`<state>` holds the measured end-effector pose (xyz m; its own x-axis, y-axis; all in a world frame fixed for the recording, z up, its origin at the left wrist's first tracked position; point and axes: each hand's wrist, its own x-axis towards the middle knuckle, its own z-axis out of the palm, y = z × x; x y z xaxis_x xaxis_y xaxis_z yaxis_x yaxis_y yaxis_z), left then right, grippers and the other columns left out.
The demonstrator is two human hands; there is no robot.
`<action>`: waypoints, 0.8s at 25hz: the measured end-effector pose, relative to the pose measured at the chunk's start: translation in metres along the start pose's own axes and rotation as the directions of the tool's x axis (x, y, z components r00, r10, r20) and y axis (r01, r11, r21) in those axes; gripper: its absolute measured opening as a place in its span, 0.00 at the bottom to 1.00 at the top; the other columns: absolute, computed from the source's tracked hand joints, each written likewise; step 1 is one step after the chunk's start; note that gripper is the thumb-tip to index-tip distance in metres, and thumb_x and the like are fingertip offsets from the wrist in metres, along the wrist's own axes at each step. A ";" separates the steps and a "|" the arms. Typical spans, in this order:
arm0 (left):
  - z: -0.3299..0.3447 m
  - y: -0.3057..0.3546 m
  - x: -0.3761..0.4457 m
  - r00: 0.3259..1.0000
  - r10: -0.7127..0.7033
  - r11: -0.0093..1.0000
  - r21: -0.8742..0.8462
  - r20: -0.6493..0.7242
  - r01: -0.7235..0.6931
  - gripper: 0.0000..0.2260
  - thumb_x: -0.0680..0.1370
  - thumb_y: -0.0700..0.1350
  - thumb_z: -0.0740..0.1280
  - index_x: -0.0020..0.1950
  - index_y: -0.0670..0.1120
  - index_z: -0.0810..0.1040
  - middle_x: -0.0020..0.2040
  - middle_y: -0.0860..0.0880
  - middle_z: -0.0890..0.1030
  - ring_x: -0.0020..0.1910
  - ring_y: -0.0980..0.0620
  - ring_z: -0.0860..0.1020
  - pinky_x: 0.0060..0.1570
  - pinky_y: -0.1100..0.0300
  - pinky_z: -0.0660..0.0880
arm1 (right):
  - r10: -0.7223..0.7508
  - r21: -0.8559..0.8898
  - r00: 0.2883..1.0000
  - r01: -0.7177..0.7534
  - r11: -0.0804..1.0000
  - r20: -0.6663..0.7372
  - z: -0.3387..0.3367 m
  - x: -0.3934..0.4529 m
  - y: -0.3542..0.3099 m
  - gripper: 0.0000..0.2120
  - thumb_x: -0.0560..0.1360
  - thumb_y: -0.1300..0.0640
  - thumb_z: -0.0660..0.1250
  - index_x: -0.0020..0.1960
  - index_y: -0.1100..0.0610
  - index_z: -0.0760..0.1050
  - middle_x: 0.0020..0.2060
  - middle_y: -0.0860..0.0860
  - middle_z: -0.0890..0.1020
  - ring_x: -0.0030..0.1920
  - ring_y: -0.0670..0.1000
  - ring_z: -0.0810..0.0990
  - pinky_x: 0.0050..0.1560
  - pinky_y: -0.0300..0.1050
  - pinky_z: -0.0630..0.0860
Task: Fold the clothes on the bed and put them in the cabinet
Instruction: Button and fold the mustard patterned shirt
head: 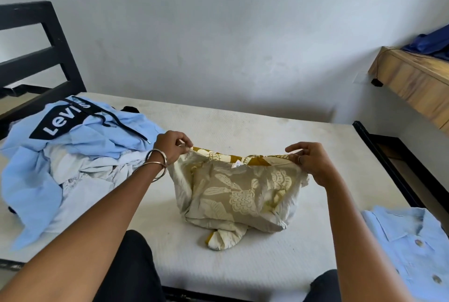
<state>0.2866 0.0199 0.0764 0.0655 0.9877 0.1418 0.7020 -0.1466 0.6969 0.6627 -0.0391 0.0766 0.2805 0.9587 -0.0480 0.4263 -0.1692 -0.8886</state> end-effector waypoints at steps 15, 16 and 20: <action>0.070 -0.015 0.040 0.992 0.046 0.985 -0.173 0.119 -0.025 0.17 0.73 0.30 0.68 0.52 0.49 0.83 0.54 0.47 0.82 0.56 0.51 0.80 0.59 0.58 0.74 | -0.147 -0.212 0.880 0.053 0.976 -0.452 0.103 0.010 0.002 0.15 0.73 0.73 0.62 0.53 0.60 0.82 0.49 0.60 0.82 0.46 0.58 0.80 0.45 0.40 0.70; 0.090 -0.020 0.039 0.980 0.065 0.991 -0.130 0.189 -0.041 0.17 0.73 0.31 0.69 0.57 0.48 0.82 0.60 0.46 0.80 0.60 0.47 0.78 0.60 0.60 0.72 | -0.191 -0.312 0.921 0.082 0.947 -0.339 0.127 0.008 0.016 0.19 0.73 0.73 0.61 0.58 0.61 0.80 0.54 0.61 0.80 0.51 0.60 0.80 0.47 0.43 0.70; 0.152 -0.057 0.006 0.737 -0.105 0.987 0.160 0.667 -0.005 0.19 0.76 0.35 0.67 0.65 0.50 0.78 0.63 0.54 0.75 0.63 0.50 0.75 0.52 0.70 0.66 | 0.176 -0.569 0.740 0.319 0.758 0.649 0.184 -0.031 0.085 0.22 0.78 0.68 0.59 0.70 0.54 0.73 0.71 0.54 0.72 0.70 0.56 0.70 0.66 0.46 0.65</action>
<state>0.3552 0.0419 -0.0696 0.4481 0.7796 -0.4375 0.8061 -0.1408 0.5748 0.5322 -0.0409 -0.0812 -0.2758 0.8281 -0.4881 0.9020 0.0474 -0.4292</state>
